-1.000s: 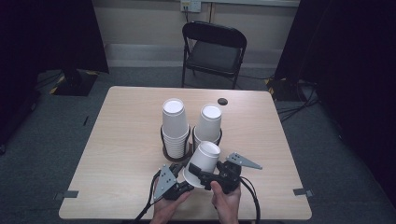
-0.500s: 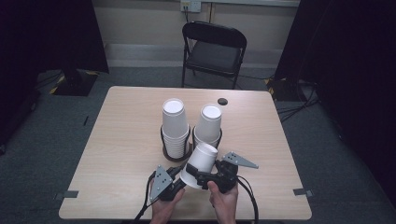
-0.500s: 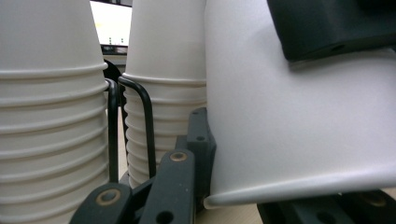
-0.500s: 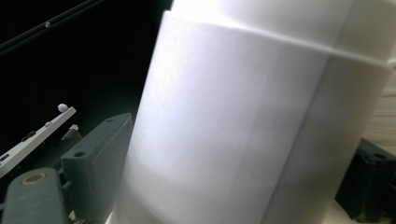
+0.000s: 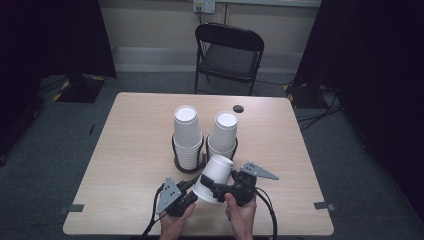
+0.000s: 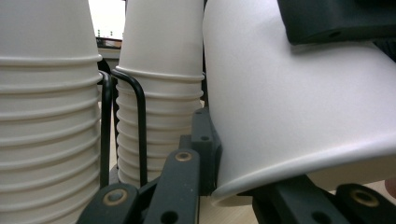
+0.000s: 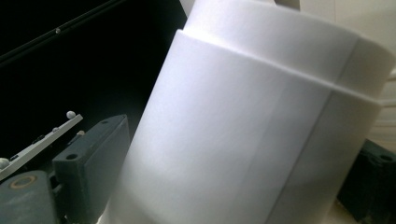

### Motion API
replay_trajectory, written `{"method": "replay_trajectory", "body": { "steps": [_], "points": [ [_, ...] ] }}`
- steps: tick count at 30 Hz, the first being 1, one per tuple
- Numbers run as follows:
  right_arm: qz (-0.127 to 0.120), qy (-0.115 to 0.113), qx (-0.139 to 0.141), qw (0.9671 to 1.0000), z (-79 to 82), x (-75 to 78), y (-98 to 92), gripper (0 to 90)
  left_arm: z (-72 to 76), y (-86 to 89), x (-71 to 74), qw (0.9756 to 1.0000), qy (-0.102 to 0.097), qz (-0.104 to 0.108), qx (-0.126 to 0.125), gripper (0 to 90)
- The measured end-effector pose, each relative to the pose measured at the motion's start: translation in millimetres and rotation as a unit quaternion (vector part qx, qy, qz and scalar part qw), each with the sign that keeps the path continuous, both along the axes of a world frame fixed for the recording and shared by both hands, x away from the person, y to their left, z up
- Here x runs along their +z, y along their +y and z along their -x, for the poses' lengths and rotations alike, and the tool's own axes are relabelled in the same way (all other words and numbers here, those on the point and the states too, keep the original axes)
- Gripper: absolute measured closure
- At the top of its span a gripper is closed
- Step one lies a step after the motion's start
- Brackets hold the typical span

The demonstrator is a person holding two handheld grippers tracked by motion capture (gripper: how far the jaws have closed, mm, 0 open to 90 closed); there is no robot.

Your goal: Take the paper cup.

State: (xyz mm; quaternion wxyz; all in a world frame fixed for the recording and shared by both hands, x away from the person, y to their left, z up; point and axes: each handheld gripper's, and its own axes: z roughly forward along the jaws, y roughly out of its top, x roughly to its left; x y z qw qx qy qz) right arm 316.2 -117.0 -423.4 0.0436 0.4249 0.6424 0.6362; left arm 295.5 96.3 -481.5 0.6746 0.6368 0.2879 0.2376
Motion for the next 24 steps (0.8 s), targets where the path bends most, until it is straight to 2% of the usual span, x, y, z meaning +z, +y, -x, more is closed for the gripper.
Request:
{"method": "replay_trajectory", "body": {
  "steps": [9,12,15,17,18,21,22,24],
  "points": [
    [-0.005,-0.004,-0.003,1.0,-1.9,1.5,-0.5,8.2,1.2,2.0,-3.0,0.9998,0.007,0.02,-0.007,84.3],
    [-0.008,-0.004,-0.015,0.9998,-2.4,2.9,-3.1,10.0,3.7,3.3,-5.8,0.9999,0.006,0.007,-0.014,84.4],
    [-0.01,-0.005,-0.026,0.9996,-2.7,4.6,-7.0,12.3,3.8,4.1,-7.5,0.9997,0.014,0.007,-0.021,84.5],
    [-0.012,-0.006,-0.03,0.9995,-4.0,4.8,-10.1,12.8,5.2,5.0,-7.3,0.9996,0.012,-0.016,-0.022,84.5],
    [-0.009,-0.012,-0.037,0.9992,-4.1,5.8,-12.7,13.3,6.3,6.7,-8.5,0.9994,0.013,-0.02,-0.025,84.7],
    [-0.014,-0.019,-0.039,0.999,-5.2,7.4,-16.7,13.3,5.8,9.0,-10.2,0.999,0.027,-0.012,-0.033,85.0],
    [-0.015,-0.022,-0.047,0.9985,-6.1,9.5,-20.8,13.3,5.2,10.9,-10.1,0.9986,0.035,-0.017,-0.036,85.0],
    [-0.008,-0.026,-0.05,0.9984,-6.3,10.4,-22.8,13.5,4.3,13.0,-8.3,0.9982,0.038,-0.023,-0.041,85.0]
  ]
}}
